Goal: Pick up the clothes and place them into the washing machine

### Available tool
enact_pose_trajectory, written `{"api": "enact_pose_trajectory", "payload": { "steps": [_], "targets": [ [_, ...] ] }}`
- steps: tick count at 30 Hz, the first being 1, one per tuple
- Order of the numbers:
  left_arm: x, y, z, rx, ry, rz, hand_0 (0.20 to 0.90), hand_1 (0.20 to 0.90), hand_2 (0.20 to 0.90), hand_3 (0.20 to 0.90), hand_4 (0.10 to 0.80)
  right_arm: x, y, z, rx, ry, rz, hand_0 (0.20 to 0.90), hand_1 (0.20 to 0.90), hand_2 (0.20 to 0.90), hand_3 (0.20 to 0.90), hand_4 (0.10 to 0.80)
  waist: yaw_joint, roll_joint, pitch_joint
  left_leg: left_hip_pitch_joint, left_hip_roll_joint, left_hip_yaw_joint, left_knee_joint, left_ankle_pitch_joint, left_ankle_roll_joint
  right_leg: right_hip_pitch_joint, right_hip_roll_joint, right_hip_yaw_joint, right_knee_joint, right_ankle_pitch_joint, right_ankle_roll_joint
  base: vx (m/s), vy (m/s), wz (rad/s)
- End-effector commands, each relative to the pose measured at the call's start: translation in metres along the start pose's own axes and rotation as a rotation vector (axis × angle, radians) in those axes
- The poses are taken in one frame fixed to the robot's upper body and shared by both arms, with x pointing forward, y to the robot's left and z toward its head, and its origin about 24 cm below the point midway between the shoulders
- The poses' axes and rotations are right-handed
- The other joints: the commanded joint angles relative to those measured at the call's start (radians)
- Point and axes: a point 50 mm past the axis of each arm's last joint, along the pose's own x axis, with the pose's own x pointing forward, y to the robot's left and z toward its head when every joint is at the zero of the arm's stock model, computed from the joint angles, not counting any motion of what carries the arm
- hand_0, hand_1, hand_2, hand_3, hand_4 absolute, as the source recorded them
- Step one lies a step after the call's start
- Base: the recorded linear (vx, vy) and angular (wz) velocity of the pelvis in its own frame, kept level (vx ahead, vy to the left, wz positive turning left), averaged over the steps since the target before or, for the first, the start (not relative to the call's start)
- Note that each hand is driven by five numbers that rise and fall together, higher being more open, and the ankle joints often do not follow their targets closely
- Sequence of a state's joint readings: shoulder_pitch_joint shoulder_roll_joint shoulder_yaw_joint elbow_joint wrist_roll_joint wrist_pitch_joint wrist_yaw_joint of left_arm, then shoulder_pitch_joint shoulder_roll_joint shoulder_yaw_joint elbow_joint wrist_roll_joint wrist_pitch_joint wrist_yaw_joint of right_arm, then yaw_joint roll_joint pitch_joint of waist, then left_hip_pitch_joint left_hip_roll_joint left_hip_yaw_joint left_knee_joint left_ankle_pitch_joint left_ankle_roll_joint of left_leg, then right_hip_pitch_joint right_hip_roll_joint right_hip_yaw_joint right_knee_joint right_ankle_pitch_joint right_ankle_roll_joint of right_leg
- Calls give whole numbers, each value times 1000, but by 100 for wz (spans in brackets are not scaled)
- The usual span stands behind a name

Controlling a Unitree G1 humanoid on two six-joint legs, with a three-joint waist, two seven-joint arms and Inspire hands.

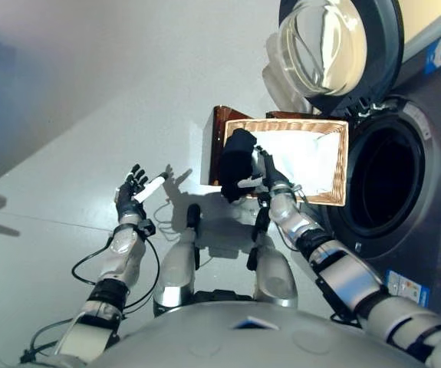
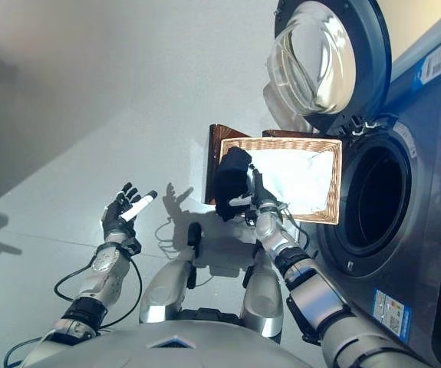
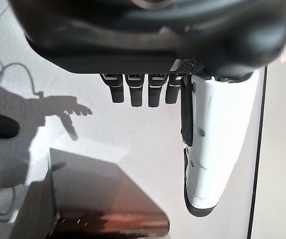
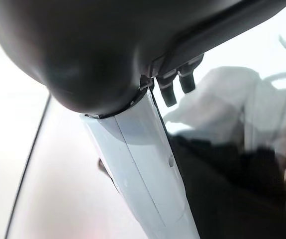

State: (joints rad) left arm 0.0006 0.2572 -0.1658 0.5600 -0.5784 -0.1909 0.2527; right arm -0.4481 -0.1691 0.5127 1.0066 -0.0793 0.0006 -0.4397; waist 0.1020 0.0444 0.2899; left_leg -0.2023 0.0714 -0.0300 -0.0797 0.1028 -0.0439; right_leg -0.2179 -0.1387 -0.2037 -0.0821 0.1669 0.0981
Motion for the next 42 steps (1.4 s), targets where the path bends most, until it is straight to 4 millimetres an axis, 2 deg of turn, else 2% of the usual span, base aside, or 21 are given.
{"api": "enact_pose_trajectory", "payload": {
  "steps": [1, 2, 5, 7, 9, 14, 21, 33, 36, 42],
  "targets": [
    [11, 12, 39, 95, -174, 8, 900, 900, 900, 900, 800, 8, -9, 36, 49, -130, -74, 900, 900, 900, 900, 800, 40, -43, -21, 25, -22, 26, -8, -36, -25, 21, -40, 15, 73, -98, 51, -4, 25, 8],
    [11, 12, 39, 95, -174, 8, 900, 900, 900, 900, 800, 8, -9, 36, 49, -130, -74, 900, 900, 900, 900, 800, 40, -43, -21, 25, -22, 25, -8, -36, -25, 22, -40, 14, 73, -98, 51, -9, 21, 3],
    [9, 15, 42, 142, -192, 4, 900, 900, 900, 900, 800, 5, -14, 58, -80, -297, -68, 900, 900, 900, 900, 800, 43, -63, -14, 28, -24, 26, -8, -40, -21, 23, -46, 6, 84, -99, 56, -20, 27, 2],
    [10, 13, 42, 160, -191, -1, 900, 900, 900, 900, 800, 5, -14, 54, -141, -294, -75, 900, 900, 900, 900, 800, 46, -72, -8, 30, -27, 25, -3, -42, -17, 27, -48, 0, 92, -103, 55, -40, 14, 8],
    [11, 12, 45, 151, -199, -4, 900, 900, 900, 900, 800, 7, -13, 51, -116, -249, -83, 900, 900, 900, 900, 800, 53, -74, 2, 20, -33, 23, 16, -48, -13, 28, -54, -10, 102, -107, 55, -67, 19, 10],
    [11, 12, 51, 153, -217, -17, 900, 900, 900, 900, 800, 11, -15, 49, -122, -210, -96, 900, 900, 900, 900, 800, 62, -63, 28, -20, -48, 19, 71, -67, -2, 7, -73, -13, 135, -107, 57, -63, 31, 7],
    [10, 10, 58, 143, -247, -35, 900, 900, 900, 900, 800, 17, -30, 69, -167, -278, -133, 900, 900, 900, 900, 800, 64, -42, 85, -113, -68, 21, 198, -103, 15, -46, -90, 7, 194, -118, 50, -70, 38, 8],
    [6, 15, 57, 120, -237, -31, 900, 900, 900, 900, 800, 23, -43, 71, -40, -211, -195, 900, 900, 900, 900, 800, 62, -33, 100, -193, -75, 32, 313, -158, 29, -125, -90, 33, 281, -140, 44, -9, 11, 1],
    [6, 18, 56, 133, -229, -14, 900, 900, 900, 900, 800, 21, -43, 80, 4, -252, -209, 900, 900, 900, 900, 800, 55, -40, 104, -222, -73, 32, 382, -193, 42, -153, -86, 47, 330, -158, 40, 9, 17, -7],
    [8, 17, 53, 131, -222, 8, 900, 900, 900, 900, 800, 15, -41, 83, 32, -289, -221, 900, 900, 900, 900, 800, 40, -41, 103, -241, -67, 36, 427, -219, 49, -173, -81, 53, 368, -176, 39, 22, 24, -8]
  ]
}}
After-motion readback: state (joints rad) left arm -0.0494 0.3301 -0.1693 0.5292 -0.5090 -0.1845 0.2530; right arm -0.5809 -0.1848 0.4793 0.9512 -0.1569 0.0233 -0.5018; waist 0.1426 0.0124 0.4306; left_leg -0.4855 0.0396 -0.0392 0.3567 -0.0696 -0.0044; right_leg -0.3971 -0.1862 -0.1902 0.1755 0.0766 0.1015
